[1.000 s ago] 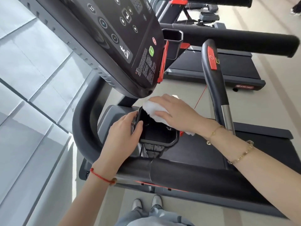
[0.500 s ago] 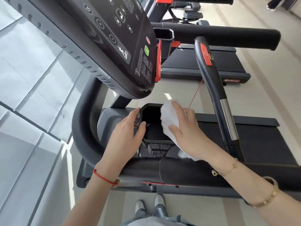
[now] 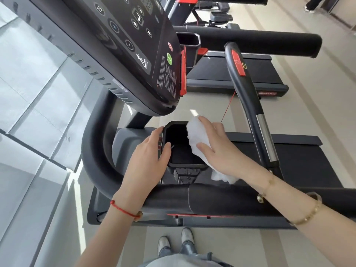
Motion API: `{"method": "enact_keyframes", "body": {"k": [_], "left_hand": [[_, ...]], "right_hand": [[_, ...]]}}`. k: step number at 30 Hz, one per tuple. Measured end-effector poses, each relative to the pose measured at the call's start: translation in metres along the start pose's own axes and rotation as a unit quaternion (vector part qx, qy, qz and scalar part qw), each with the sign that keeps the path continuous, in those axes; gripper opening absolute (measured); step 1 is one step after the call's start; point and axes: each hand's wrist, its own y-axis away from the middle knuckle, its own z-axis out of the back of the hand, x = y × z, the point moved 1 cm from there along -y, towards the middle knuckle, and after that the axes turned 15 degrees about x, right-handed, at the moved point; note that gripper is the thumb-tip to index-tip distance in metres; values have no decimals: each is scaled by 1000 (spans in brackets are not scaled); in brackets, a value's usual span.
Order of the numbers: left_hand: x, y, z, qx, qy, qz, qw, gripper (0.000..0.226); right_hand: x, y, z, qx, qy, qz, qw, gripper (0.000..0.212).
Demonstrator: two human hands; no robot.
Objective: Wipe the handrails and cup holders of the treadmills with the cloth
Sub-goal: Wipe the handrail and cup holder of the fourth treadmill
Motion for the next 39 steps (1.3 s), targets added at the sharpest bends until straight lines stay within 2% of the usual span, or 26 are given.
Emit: {"method": "enact_keyframes", "body": {"k": [2, 6, 9, 12, 15, 20, 22, 26, 29, 31, 35, 37, 39], "left_hand": [[-1, 0, 1, 0, -4, 1, 1000, 50], [-4, 2, 1, -18, -16, 5, 1000, 45], [-5, 2, 2, -38, -27, 8, 999, 36], [-4, 2, 2, -35, -25, 18, 999, 40], [-4, 2, 3, -24, -28, 22, 999, 46], [-6, 2, 3, -16, -27, 22, 999, 46], [-7, 2, 4, -10, -21, 20, 1000, 47], [-7, 4, 5, -7, -22, 18, 1000, 49], [-6, 3, 4, -5, -27, 21, 999, 49], [-5, 3, 4, -4, -29, 20, 999, 48], [-4, 6, 8, 4, -16, 13, 1000, 45], [-3, 11, 11, 7, -5, 4, 1000, 43], [-2, 19, 16, -2, 3, -8, 1000, 42]], "right_hand": [[4, -19, 15, 16, 59, 39, 997, 56], [16, -54, 30, 96, 171, 122, 973, 51], [20, -64, 27, 102, 214, 155, 959, 52], [7, -55, 29, 81, 161, 139, 974, 56], [-13, -35, 31, 67, 73, 98, 990, 47], [2, -51, 34, 101, 93, 65, 988, 40], [7, -49, 32, 85, 82, 60, 991, 38], [0, -11, 10, 7, -18, 2, 1000, 48], [7, 17, -15, -24, -108, -33, 993, 63], [8, 27, -20, -36, -130, -47, 990, 63], [12, 47, -9, -54, -82, -28, 995, 52], [17, 60, -1, -55, -25, 34, 998, 49], [19, 70, 1, -14, 56, 105, 993, 47]]}}
